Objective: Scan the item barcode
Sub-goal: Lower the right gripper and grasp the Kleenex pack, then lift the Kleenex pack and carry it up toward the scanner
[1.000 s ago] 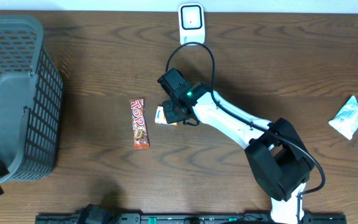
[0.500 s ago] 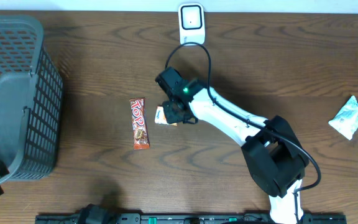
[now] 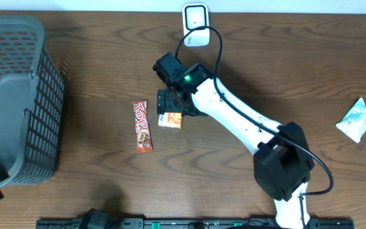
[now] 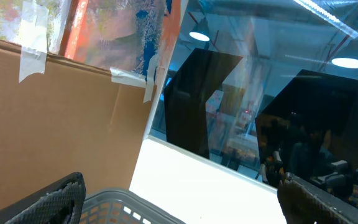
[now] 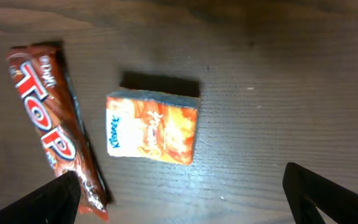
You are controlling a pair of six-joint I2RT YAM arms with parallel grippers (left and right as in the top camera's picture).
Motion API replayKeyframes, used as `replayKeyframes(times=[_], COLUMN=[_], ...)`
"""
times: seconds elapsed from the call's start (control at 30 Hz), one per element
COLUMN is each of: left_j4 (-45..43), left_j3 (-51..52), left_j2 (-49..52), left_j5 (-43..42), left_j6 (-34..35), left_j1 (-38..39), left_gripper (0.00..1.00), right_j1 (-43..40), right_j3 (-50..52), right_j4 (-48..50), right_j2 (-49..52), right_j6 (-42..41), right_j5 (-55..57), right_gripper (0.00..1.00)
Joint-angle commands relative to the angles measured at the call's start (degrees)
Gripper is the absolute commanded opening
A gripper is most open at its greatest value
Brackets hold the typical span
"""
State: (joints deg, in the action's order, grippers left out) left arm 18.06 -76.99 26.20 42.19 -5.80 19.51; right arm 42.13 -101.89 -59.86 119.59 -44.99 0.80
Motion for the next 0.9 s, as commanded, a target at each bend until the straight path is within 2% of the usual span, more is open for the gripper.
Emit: replayKeyframes(times=[0.0, 0.57, 0.87], left_j4=[-0.09, -0.09, -0.09], left_j3=[0.17, 0.17, 0.17], left_j2=[-0.42, -0.42, -0.42], left_j5=[0.52, 0.52, 0.50], left_j6=[0.48, 0.48, 0.48], left_j1=[-0.09, -0.09, -0.09], left_gripper=[0.98, 0.98, 0.98], right_j1=[0.09, 0.46, 0.17], right_j3=[-0.22, -0.22, -0.22], right_j4=[0.90, 7.15, 7.26], right_j2=[2.75, 9.99, 13.05], right_j6=[-3.65, -5.16, -4.39], right_j5=[-2.29, -6.27, -7.06], right_gripper=[0.99, 0.99, 0.99])
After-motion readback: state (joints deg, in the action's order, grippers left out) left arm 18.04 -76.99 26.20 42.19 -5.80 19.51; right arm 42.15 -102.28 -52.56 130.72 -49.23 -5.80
